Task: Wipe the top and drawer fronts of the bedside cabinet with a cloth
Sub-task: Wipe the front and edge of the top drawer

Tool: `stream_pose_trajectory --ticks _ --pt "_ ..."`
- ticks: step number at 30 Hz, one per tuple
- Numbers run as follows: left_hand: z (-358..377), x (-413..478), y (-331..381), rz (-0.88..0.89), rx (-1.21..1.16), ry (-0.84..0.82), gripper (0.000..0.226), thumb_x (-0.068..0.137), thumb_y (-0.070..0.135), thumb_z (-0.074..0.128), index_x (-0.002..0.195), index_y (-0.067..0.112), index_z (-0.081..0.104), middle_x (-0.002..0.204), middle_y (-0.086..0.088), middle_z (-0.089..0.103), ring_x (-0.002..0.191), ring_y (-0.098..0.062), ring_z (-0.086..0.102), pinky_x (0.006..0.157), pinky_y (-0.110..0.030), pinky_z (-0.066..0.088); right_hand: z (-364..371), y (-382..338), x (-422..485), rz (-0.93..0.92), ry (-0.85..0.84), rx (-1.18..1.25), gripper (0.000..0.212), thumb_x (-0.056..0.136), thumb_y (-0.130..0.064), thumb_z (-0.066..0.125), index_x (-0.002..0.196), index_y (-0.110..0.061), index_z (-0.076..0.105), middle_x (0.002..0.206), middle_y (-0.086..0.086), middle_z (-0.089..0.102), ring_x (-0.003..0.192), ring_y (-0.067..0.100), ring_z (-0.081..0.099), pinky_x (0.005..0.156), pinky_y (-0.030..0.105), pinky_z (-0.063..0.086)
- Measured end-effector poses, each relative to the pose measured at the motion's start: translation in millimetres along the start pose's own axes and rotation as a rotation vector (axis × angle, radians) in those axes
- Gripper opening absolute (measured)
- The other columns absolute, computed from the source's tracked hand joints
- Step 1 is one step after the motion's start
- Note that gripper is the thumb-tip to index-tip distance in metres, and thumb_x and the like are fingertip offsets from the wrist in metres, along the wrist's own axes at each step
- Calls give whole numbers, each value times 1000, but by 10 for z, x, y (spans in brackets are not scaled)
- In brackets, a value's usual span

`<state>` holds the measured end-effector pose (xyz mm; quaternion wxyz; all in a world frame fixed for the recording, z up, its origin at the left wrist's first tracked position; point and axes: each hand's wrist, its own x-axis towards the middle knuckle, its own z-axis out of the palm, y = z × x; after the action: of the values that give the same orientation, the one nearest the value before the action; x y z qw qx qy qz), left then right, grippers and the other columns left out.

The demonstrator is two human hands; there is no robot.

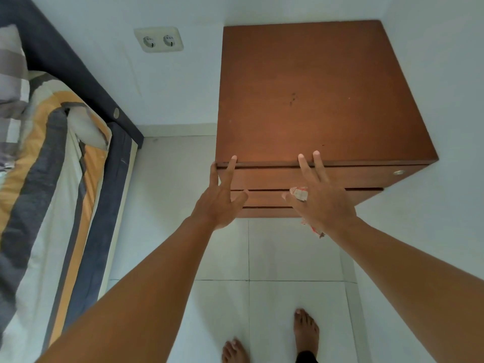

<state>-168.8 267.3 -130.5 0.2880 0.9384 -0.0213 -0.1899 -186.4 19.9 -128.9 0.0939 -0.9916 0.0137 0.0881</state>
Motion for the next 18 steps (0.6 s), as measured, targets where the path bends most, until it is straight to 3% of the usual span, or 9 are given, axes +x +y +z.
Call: stream_pose_trajectory --ticks 6,11,18 --pt "-11 58 -39 20 -20 9 81 99 46 47 152 58 -12 168 -4 -13 89 -28 71 85 -41 54 -33 57 1 -45 8 3 98 88 -79 44 163 -38 -4 174 -5 -6 117 35 63 68 38 54" --pt "-111 82 -81 17 134 -7 69 97 61 30 144 65 -21 169 -4 -4 120 -37 59 98 -59 50 -64 29 4 -23 -30 38 98 88 -81 42 162 -41 -8 173 -8 -11 123 35 61 67 38 52" --pt "-124 55 -21 -35 306 19 67 98 68 21 151 55 -17 146 -7 31 119 -29 53 96 -57 46 -97 -1 19 -15 -96 -37 98 88 -83 34 162 -38 -13 172 -3 -17 105 32 69 57 30 46"
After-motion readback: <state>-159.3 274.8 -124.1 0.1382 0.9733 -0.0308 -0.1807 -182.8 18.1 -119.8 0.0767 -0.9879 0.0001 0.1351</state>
